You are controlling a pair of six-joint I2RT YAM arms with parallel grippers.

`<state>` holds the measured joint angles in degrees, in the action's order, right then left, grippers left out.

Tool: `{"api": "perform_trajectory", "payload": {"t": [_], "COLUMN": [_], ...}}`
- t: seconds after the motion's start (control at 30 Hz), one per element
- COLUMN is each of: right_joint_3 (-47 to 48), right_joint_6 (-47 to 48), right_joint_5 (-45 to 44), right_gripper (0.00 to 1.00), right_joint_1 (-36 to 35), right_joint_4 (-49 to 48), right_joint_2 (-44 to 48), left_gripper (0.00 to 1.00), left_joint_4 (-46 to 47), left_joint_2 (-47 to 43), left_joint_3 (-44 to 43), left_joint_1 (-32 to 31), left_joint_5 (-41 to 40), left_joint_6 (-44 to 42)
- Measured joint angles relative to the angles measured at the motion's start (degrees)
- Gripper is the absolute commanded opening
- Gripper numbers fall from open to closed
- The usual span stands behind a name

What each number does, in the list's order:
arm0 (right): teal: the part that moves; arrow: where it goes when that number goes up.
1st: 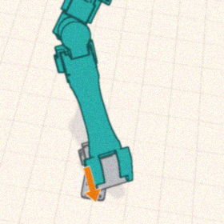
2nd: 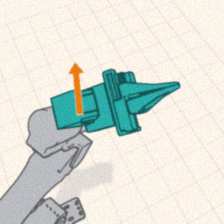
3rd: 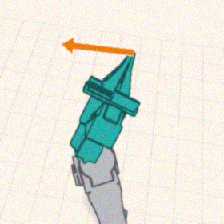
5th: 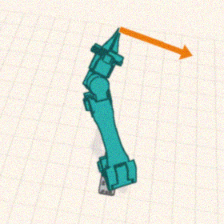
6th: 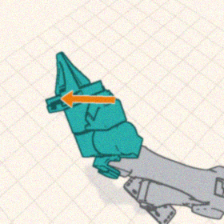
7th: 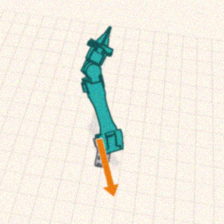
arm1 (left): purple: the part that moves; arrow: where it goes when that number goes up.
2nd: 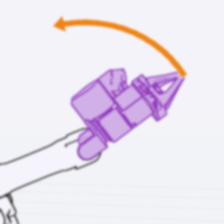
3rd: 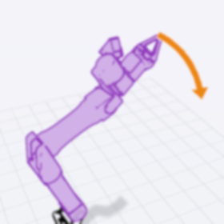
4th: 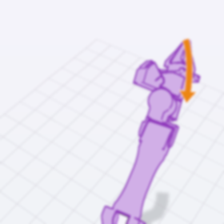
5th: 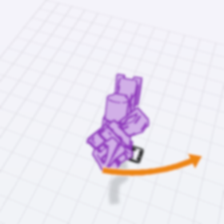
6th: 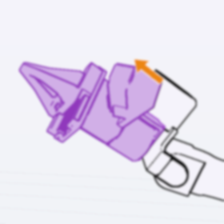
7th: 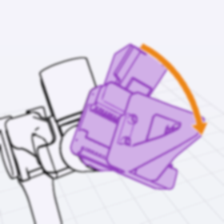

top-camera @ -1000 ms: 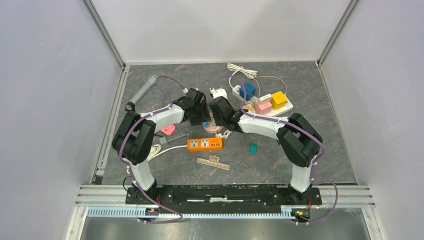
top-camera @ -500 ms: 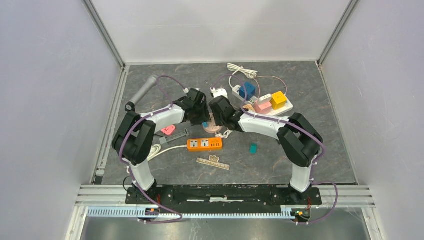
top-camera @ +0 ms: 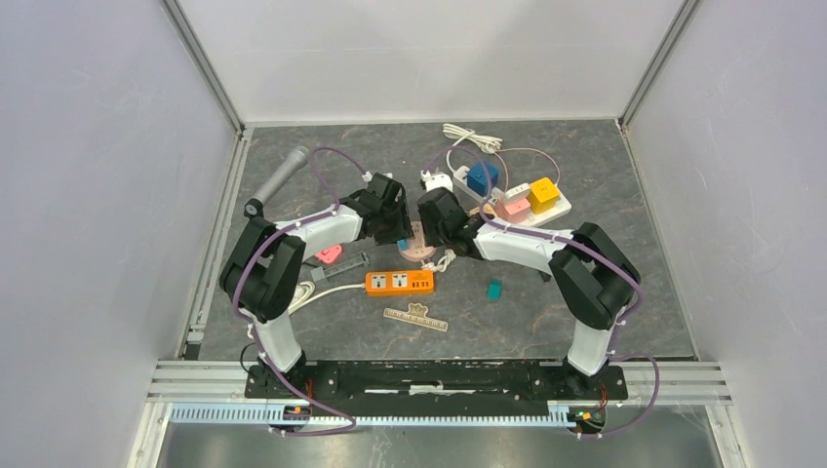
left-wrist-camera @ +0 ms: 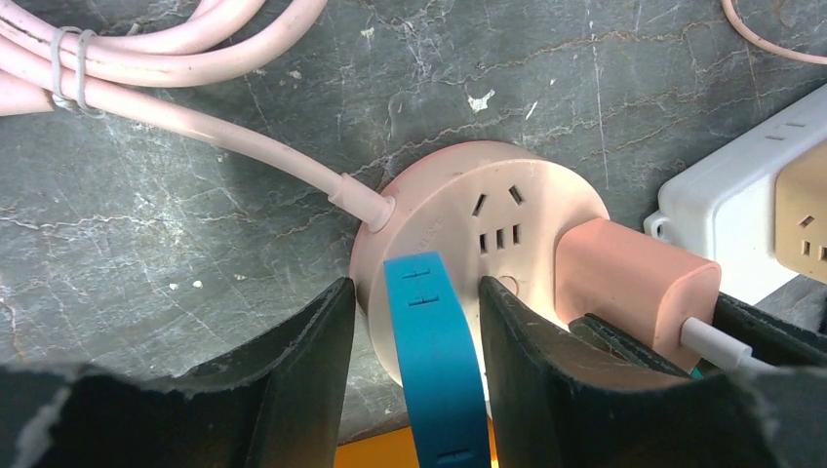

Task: Pull the plug off the socket

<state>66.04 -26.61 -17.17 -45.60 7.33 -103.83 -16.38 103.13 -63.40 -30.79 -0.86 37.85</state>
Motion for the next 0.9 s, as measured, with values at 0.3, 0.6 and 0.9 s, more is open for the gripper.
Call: {"api": "perform_trajectory", "payload": {"t": [0.3,0.6,0.9], "right_joint_3": [0.81,0.24,0.04], "right_joint_6": [1.4,0.46,2.91], "right_joint_5": [-3.37,1.22,-0.07], "right_gripper": [0.0,0.0,0.0], "right_joint_1": [-1.97,0.26,0.28], "right_joint_4": [1.14,0.42,3.04], "right_joint_2": [-0.46,0.15,2.54], "left_gripper": [0.54,0.54,0.53], "left_joint_4": [-0.15,0.02,0.72], "left_joint_2": [0.02,0.02,0.02], "left_joint_3": [0.0,0.02,0.0], "left_joint_1": [0.0,0.04,-0.59], "left_joint_5": [0.31,0.17,2.23], "left_joint_6": [-0.04,-0.07,-0.07]}}
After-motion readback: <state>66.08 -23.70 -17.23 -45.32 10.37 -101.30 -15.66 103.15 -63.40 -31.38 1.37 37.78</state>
